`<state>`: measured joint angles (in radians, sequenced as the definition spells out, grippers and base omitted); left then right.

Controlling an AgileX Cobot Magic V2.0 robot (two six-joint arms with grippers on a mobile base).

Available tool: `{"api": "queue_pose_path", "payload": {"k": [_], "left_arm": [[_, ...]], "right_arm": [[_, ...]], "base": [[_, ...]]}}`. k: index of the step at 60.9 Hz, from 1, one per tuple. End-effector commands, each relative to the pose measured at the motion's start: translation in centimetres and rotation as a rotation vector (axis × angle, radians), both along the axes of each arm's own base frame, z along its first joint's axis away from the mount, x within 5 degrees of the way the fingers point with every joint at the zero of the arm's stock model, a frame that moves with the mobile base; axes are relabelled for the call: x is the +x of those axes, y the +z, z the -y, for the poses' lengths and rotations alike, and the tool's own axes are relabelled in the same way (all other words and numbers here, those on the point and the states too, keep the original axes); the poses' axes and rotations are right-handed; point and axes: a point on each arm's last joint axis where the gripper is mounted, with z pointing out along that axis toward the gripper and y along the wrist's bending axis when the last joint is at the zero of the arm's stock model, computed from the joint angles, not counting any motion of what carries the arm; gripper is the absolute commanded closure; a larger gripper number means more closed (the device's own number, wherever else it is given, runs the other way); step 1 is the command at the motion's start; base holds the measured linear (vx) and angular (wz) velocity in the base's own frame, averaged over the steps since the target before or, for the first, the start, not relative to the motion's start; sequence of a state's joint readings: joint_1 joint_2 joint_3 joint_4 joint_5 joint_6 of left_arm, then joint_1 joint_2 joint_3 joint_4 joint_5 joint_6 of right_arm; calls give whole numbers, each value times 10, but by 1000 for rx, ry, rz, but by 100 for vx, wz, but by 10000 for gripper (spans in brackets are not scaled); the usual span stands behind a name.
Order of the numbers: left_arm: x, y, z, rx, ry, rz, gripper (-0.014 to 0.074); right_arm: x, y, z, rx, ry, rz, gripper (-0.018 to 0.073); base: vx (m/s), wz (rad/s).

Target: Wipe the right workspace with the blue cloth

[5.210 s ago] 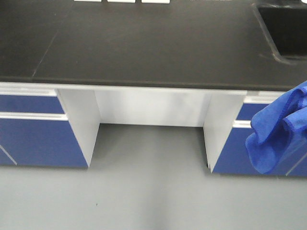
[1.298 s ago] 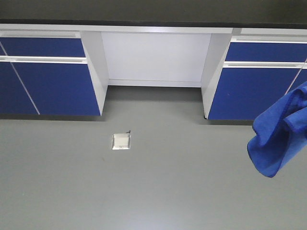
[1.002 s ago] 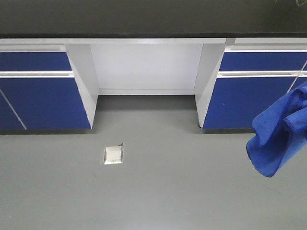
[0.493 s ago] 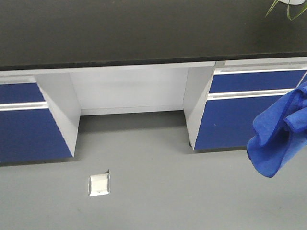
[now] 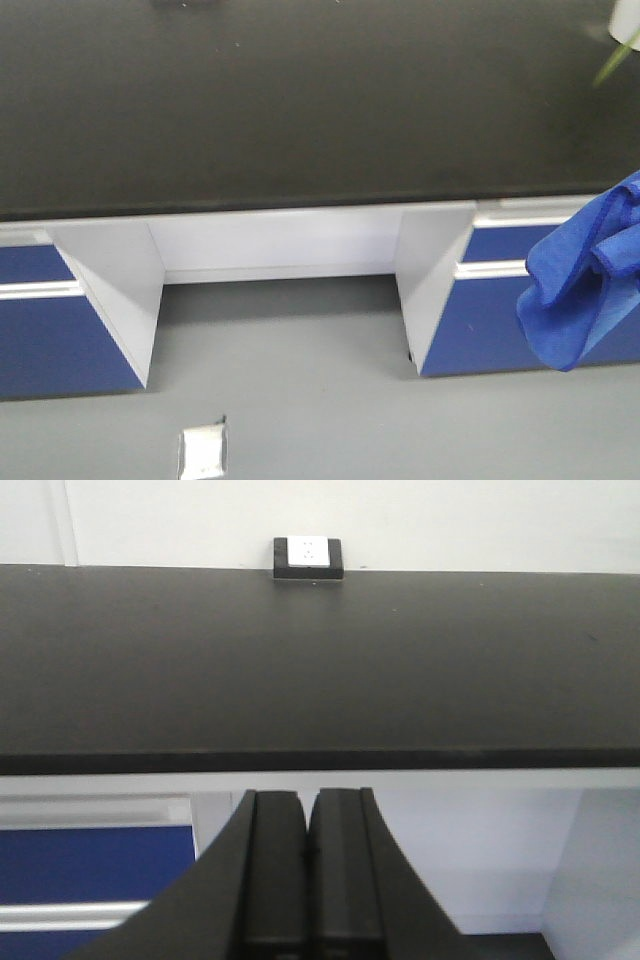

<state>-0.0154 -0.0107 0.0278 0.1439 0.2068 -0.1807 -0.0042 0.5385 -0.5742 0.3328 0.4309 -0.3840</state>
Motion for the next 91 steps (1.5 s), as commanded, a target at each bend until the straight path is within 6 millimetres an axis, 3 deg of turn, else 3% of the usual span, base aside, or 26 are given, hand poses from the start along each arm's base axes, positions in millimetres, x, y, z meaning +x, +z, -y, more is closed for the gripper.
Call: {"api": "queue_pose_path", "payload": {"k": [1, 91], "left_arm": [[1, -2, 1, -8, -6, 67, 602], [1, -2, 1, -8, -6, 65, 602]], "right_arm": [[1, 15, 2, 4, -25, 100, 567], [1, 15, 2, 5, -25, 100, 567]], "base": [[37, 16], [27, 3]]}}
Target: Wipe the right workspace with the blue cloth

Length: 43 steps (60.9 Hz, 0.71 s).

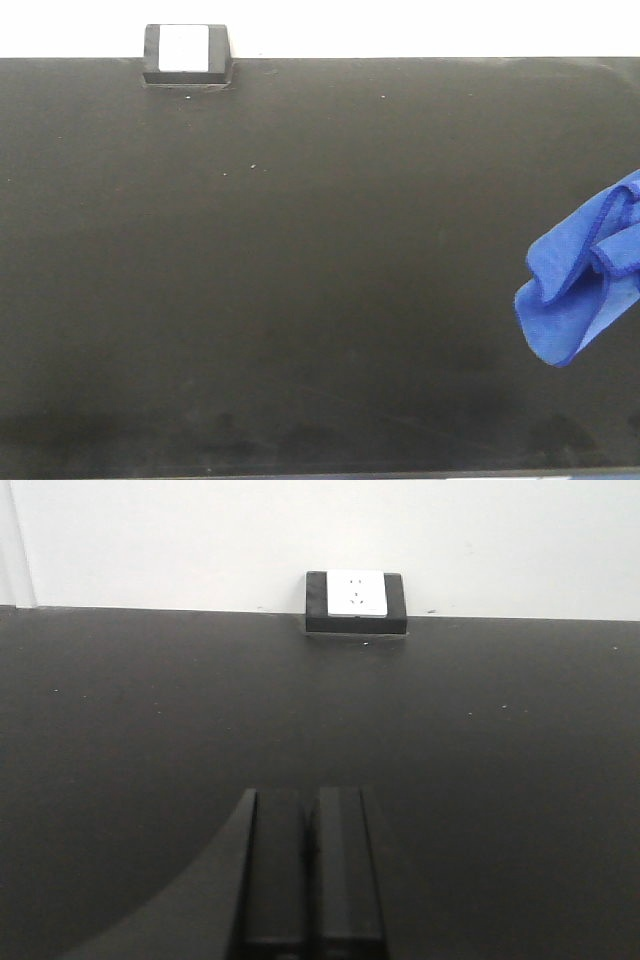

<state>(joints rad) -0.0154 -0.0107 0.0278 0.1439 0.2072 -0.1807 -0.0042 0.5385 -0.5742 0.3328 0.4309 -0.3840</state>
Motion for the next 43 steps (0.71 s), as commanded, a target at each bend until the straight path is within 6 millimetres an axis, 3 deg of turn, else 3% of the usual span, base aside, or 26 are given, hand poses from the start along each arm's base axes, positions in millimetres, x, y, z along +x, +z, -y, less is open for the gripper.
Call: {"api": "queue_pose_path", "payload": {"k": [1, 43], "left_arm": [[1, -2, 1, -8, -6, 66, 602], [1, -2, 1, -8, -6, 66, 602]], "right_arm": [[2, 15, 2, 6, -25, 99, 567], [10, 14, 2, 46, -34, 86, 566]], "base": [[6, 7], [-1, 0]]}}
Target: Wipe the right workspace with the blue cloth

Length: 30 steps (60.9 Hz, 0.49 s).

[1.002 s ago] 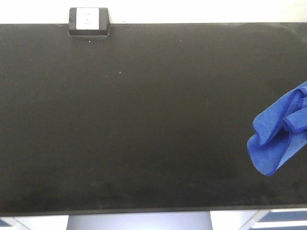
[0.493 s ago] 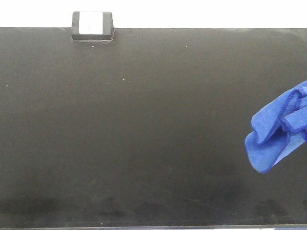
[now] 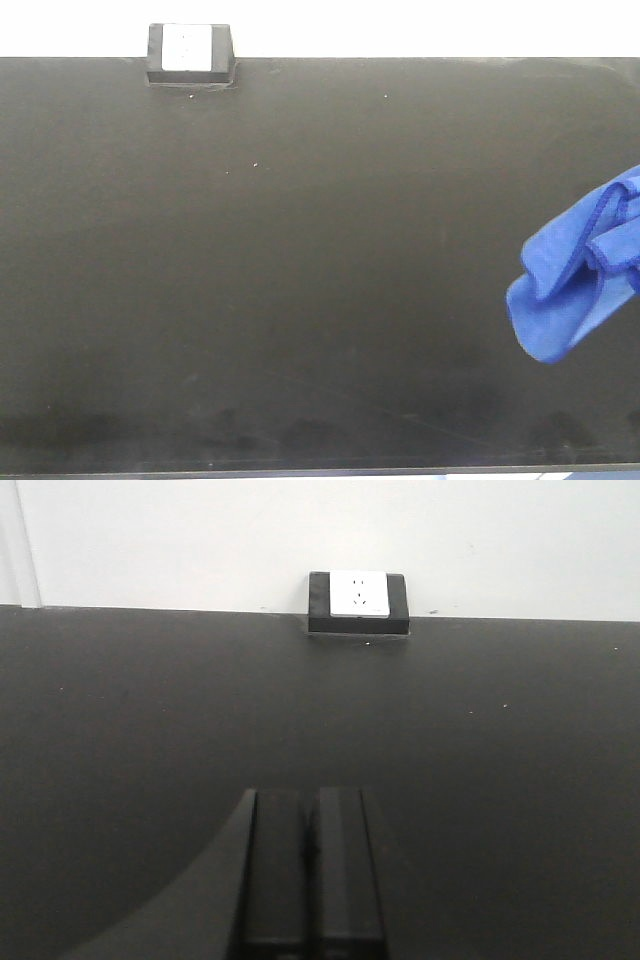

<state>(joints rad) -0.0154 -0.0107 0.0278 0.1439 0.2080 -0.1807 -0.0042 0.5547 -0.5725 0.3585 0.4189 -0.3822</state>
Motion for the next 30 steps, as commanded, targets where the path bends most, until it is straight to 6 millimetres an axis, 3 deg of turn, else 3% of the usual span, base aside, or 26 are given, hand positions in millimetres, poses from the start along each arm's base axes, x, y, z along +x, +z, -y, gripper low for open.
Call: {"api": "queue_pose_path", "payload": {"k": [1, 10, 24, 30], "left_arm": [[1, -2, 1, -8, -6, 67, 602], [1, -2, 1, -8, -6, 67, 602], [1, -2, 1, -8, -6, 67, 602], [1, -2, 1, -8, -6, 67, 602]], "right_arm": [[7, 14, 3, 16, -33, 84, 565], [31, -8, 4, -27, -36, -40, 564], [77, -69, 7, 21, -90, -266, 562], [96, -93, 9, -37, -83, -356, 561]], "base": [[0, 0], [0, 0], [0, 0], [0, 0]]}}
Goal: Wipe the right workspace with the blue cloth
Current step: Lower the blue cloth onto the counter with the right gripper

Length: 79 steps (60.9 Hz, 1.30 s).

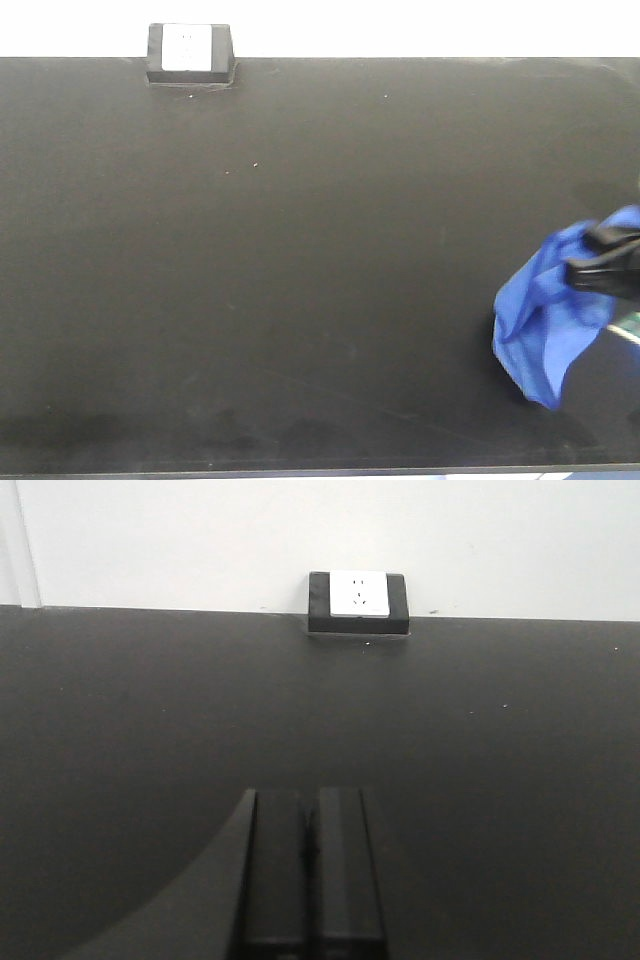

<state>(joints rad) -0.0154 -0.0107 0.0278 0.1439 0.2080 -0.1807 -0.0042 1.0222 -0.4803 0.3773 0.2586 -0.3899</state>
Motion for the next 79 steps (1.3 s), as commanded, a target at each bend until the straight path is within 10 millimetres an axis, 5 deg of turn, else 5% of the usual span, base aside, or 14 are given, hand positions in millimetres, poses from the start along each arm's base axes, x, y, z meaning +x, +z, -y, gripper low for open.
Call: {"api": "queue_pose_path", "payload": {"k": [1, 19, 25, 40, 50, 59, 69, 79], "left_arm": [[1, -2, 1, -8, -6, 67, 602], [1, -2, 1, -8, -6, 67, 602], [1, -2, 1, -8, -6, 67, 602], [1, -2, 1, -8, -6, 67, 602], [1, -2, 1, -8, -6, 67, 602], [1, -2, 1, -8, -6, 67, 602], [1, -2, 1, -8, -6, 67, 602], [1, -2, 1, -8, -6, 67, 602]], "right_arm": [[22, -5, 4, -55, -12, 41, 561], [53, -64, -1, 6, -101, -133, 561], [59, -74, -32, 18, -27, -145, 560], [51, -68, -163, 55, 300, -26, 553], [38, -66, -200, 67, 378, 33, 549], [45, -70, -180, 69, 258, 31, 549], [53, -83, -112, -51, 21, 31, 549], [41, -95, -35, -256, -148, -20, 549]], "base": [[0, 0], [0, 0], [0, 0], [0, 0], [0, 0], [0, 0], [0, 0], [0, 0]]}}
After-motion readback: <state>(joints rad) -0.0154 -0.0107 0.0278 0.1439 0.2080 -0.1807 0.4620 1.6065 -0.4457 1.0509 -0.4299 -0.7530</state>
